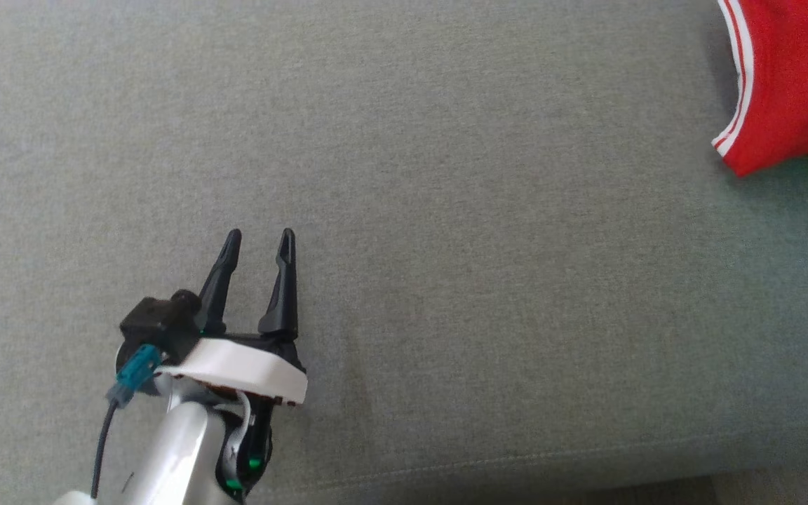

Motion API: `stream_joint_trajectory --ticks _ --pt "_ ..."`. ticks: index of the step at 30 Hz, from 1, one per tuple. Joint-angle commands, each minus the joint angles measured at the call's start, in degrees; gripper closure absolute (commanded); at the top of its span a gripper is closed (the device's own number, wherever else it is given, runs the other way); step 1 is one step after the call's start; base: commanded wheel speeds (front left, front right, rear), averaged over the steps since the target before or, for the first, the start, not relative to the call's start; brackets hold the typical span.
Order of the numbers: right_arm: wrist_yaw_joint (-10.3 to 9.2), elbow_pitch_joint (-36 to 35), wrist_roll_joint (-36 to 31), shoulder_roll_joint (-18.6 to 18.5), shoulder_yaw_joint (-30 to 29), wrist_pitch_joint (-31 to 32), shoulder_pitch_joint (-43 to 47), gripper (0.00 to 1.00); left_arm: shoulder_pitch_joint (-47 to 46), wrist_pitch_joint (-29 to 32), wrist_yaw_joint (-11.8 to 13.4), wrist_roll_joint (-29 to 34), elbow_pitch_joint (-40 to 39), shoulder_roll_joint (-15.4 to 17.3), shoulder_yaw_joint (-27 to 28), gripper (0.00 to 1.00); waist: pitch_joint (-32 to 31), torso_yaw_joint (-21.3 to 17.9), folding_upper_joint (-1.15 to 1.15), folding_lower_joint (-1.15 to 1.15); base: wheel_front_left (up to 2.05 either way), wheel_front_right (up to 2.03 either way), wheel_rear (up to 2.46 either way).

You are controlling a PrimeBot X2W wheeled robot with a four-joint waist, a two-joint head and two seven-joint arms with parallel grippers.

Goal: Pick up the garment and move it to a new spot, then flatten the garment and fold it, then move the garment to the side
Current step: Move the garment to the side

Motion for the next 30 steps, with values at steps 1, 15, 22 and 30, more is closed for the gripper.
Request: stream_joint_trajectory --ticks 1,15,22,30 --pt "0.37 -1.0 -1.8 -1.5 0.0 -0.7 -2.7 1.00 -1.4 -0.7 -0.4 0.3 -1.5 0.1 1.3 0.00 0.5 0.4 0.00 0.00 0.00 0.00 0.00" --pt "0.37 1.3 -18.1 0.0 -7.3 -4.5 -3.8 0.00 -2.3 -0.7 -0.5 0.8 -1.2 0.5 1.3 0.00 2.8 1.2 0.00 0.00 0.00 0.00 0.00" --pt "0.37 2.9 -20.1 1.5 -8.2 -7.9 -4.5 0.00 -2.7 -0.7 -0.5 0.8 -1.0 0.6 1.2 0.00 2.7 0.9 0.00 0.00 0.00 0.00 0.00" --pt "0.37 6.4 -18.6 2.8 -6.5 -12.1 -4.4 0.00 -2.8 -0.7 -0.5 0.9 -1.2 0.8 1.4 0.00 0.4 0.8 0.00 0.00 0.00 0.00 0.00"
